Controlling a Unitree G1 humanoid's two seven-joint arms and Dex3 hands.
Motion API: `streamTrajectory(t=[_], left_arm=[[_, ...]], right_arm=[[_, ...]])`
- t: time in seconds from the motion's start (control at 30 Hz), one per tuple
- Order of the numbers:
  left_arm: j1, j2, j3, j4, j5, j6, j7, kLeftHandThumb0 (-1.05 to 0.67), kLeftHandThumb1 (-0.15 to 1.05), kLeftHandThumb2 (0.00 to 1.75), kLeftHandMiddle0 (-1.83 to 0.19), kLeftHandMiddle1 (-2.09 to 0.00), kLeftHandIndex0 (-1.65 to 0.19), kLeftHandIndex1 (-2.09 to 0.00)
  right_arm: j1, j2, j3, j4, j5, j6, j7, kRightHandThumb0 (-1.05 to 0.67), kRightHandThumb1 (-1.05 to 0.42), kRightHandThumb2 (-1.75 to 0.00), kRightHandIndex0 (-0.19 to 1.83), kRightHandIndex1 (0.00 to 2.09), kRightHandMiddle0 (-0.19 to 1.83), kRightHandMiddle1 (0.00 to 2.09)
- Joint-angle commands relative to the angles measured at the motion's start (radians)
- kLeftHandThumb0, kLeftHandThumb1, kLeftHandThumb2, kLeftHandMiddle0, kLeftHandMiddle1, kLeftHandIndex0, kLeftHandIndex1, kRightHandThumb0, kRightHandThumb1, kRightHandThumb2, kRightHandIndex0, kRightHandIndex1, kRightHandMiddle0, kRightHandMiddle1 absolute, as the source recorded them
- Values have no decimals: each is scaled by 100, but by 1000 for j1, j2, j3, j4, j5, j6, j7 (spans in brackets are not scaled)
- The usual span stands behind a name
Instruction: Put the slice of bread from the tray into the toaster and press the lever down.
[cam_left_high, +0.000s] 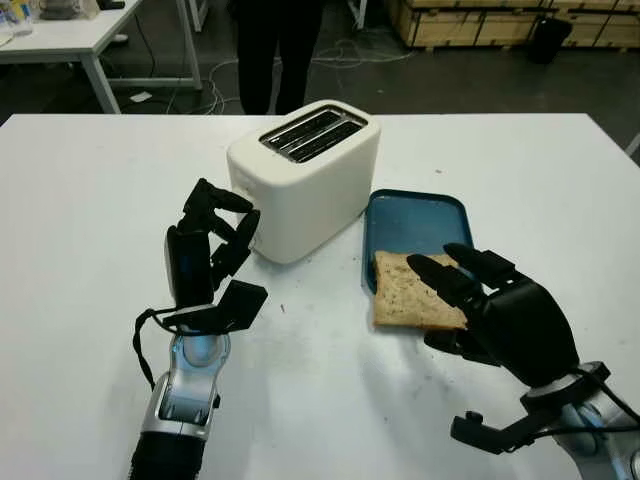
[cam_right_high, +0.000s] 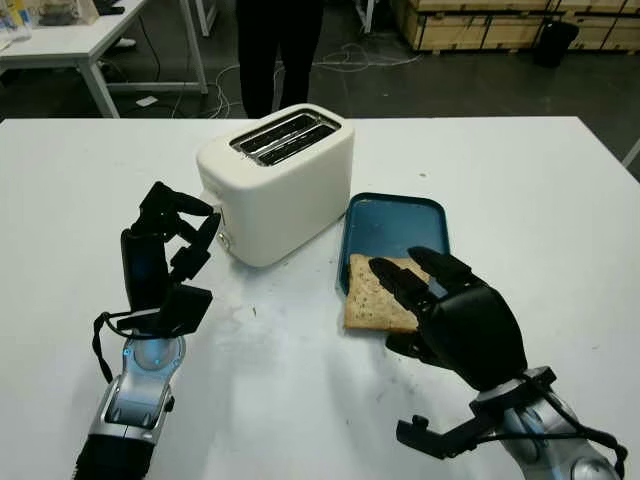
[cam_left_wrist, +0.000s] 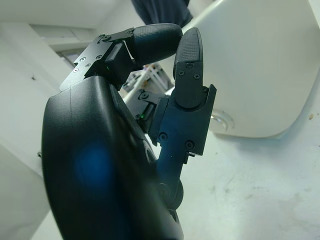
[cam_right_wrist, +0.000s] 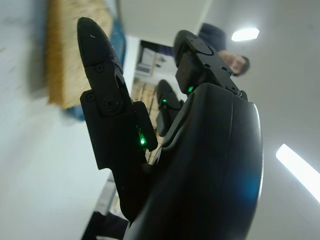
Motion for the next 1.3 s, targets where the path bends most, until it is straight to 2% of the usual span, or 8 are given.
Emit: streamTrajectory(t=[0.0,0.2,0.5,0.73,1.03,1.13,1.27], left_arm=[[-11,5,5,-8,-13,-7,0,-37,92,22,-77,-175,-53,-155],[-6,4,9,-7,-11,-8,3,-37,92,22,-76,-175,-53,-156],[-4,7,12,-4,-10,-18,4,-37,92,22,-77,-175,-54,-155],[-3,3,10,-3,-7,-15,4,-38,92,22,-76,-175,-53,-155],[-8,-2,2,0,5,-18,12,-37,92,22,-77,-175,-54,-156],[-7,-7,-1,-4,5,-8,13,-38,92,22,-75,-175,-54,-156],[-6,-10,-2,-8,5,-6,14,-39,92,22,-75,-175,-54,-157]], right_arm=[[13,-20,14,-18,-50,29,13,-78,-83,0,15,0,14,0],[8,-46,62,30,-172,93,14,-77,-84,-1,5,0,5,0],[-69,-94,172,256,-318,205,-114,-73,-85,-1,0,0,3,1],[-124,-132,247,364,-302,260,-160,-72,-87,0,3,1,6,2],[-189,-159,311,389,-258,279,-143,-74,-89,0,4,1,6,1],[-217,-167,329,404,-236,271,-155,-72,-88,0,3,1,6,1],[-260,-165,337,435,-166,226,-220,-59,-87,0,9,3,12,3]])
